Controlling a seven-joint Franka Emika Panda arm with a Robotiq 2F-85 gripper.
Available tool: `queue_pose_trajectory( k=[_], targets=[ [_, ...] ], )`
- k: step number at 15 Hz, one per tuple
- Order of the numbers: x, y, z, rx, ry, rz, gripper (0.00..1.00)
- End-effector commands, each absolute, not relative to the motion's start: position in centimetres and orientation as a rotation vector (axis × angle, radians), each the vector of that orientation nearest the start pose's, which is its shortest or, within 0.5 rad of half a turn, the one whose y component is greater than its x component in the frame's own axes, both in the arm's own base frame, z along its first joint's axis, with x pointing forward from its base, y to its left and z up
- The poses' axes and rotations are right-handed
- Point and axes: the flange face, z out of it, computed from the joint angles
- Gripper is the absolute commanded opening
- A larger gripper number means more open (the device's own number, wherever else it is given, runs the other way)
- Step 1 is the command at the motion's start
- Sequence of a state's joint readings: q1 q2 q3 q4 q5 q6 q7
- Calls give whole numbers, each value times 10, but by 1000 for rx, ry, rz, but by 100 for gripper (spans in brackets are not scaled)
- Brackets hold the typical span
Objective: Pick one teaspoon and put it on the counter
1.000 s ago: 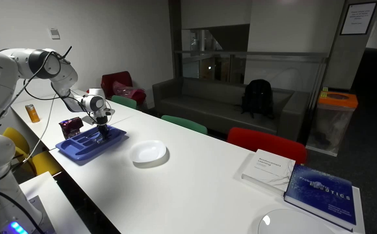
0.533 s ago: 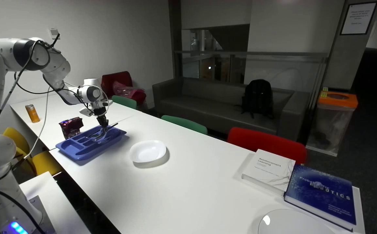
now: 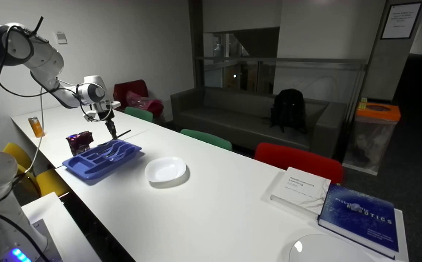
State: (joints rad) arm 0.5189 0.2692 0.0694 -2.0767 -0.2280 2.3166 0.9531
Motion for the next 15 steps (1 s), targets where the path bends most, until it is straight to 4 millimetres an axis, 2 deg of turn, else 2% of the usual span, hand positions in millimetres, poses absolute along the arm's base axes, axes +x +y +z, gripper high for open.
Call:
queue_pose_trajectory(
  k=[1, 4, 7, 11, 12, 13, 15],
  targets=[
    [473, 287, 312, -3144, 631, -187, 3],
    [472, 268, 305, -3033, 845, -227, 3],
    [463, 249, 287, -2898, 1031, -252, 3],
    [453, 244, 272, -2707, 1218, -293, 3],
    [451, 245, 270, -2695, 1217, -303, 3],
    [461, 251, 262, -2762, 1173, -274, 13],
    [458, 250, 259, -2736, 1198, -276, 13]
  ],
)
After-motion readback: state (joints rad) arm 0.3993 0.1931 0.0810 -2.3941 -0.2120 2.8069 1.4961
